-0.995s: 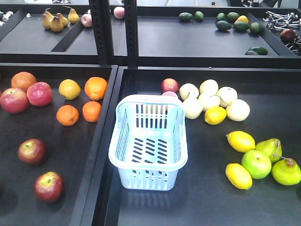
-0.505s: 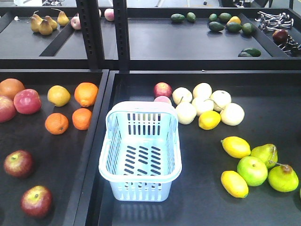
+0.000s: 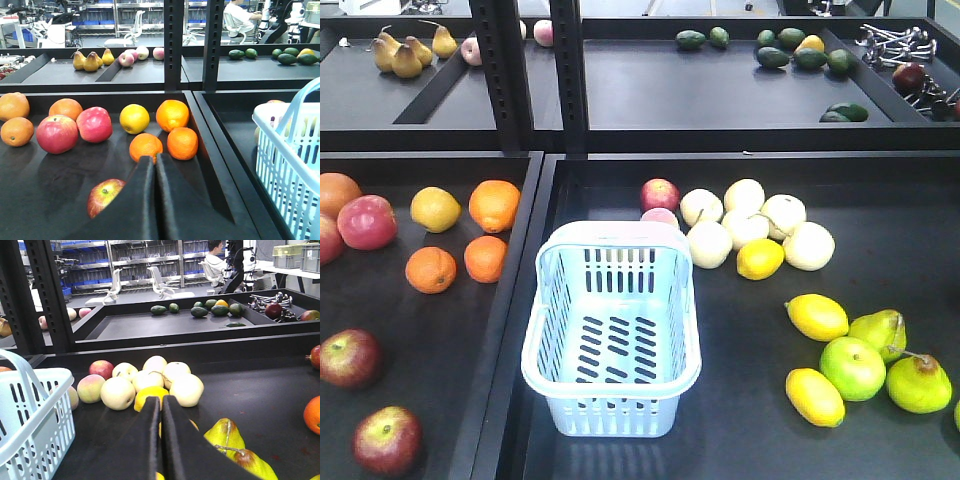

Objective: Pick three apples into basket with both arms

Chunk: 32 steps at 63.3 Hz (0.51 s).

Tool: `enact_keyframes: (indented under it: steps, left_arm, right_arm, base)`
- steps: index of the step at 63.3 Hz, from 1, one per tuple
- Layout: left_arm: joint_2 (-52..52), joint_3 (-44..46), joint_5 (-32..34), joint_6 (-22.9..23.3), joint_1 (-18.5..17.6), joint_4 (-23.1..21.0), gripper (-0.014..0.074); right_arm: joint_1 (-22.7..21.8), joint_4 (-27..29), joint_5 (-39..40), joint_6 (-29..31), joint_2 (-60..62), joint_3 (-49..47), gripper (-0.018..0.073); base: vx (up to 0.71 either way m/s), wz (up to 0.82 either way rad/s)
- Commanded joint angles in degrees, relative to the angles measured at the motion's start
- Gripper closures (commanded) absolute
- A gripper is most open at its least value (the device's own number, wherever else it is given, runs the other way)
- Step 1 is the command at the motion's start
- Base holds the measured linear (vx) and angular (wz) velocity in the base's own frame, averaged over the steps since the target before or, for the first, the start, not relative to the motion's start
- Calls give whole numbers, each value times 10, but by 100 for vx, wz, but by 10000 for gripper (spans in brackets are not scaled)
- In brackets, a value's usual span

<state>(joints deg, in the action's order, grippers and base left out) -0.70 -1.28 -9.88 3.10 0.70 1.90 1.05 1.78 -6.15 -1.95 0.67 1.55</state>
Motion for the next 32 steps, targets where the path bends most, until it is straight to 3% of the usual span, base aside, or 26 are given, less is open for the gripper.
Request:
enact_keyframes:
  steps: [1,32]
  left_arm:
    - [-9,-5,41,2,0,0,603]
    - [-9,-5,41,2,0,0,603]
  right_arm:
    - [-4,-6,38,5,8,8,564]
    - [-4,-6,38,5,8,8,564]
  base:
    - [0,0]
    - [0,0]
